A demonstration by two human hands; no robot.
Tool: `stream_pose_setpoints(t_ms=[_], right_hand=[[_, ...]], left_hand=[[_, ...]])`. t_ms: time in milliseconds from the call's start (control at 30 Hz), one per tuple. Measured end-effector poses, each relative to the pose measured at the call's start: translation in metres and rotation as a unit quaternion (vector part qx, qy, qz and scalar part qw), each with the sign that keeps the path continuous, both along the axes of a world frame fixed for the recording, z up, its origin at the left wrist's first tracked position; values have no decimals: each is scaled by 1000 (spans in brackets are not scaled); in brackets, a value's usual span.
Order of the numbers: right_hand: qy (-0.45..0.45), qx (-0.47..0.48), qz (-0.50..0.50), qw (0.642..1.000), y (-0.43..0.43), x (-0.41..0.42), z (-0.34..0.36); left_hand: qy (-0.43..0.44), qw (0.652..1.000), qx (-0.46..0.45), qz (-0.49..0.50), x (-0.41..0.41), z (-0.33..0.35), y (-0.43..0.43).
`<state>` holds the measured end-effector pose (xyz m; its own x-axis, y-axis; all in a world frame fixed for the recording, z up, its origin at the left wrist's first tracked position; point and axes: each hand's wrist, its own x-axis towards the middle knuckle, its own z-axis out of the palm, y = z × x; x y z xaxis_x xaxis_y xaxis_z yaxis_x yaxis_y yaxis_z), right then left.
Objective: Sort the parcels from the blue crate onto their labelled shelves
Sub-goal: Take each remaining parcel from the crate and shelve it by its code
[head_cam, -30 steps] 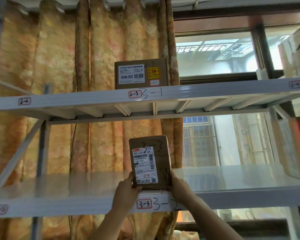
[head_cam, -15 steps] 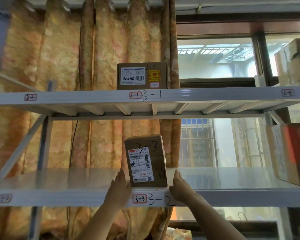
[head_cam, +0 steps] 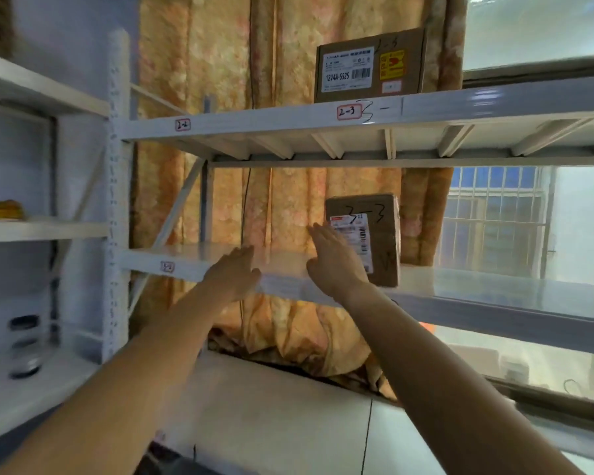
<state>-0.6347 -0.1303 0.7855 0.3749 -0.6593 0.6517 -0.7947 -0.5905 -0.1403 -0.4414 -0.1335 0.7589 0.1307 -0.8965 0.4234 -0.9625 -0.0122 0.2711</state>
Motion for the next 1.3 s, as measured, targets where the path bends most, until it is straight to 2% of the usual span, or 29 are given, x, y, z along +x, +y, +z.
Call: stream_pose_setpoints(t_ms=[100,233,367,467,667,833,967,1033,1200,1300], right_hand=[[86,84,58,991,11,54,-10],[157,179,145,960,38,123,-49],[197,220,221,929,65,179,-92],[233,252,263,902,82,217,-121],[291,270,268,878,90,274,-175],[315,280,263,868,75,328,-222],[339,314,236,855,62,375,-264],[344,329,234,848,55,399,-289],[356,396,232,814,39,444,-378],[394,455,239,762,40,464,-445]], left_hand=[[1,996,29,81,52,-10,48],[40,982,82,165,120,-44,130],[4,944,143,298,172,-85,217],[12,920,175,352,194,-113,263],[95,901,201,374,235,-189,284],[169,883,244,363,282,-263,268],[201,886,235,345,333,-317,251],[216,874,247,358,358,-349,247],[254,838,321,361,398,-448,253],[297,812,356,354,405,-509,261]])
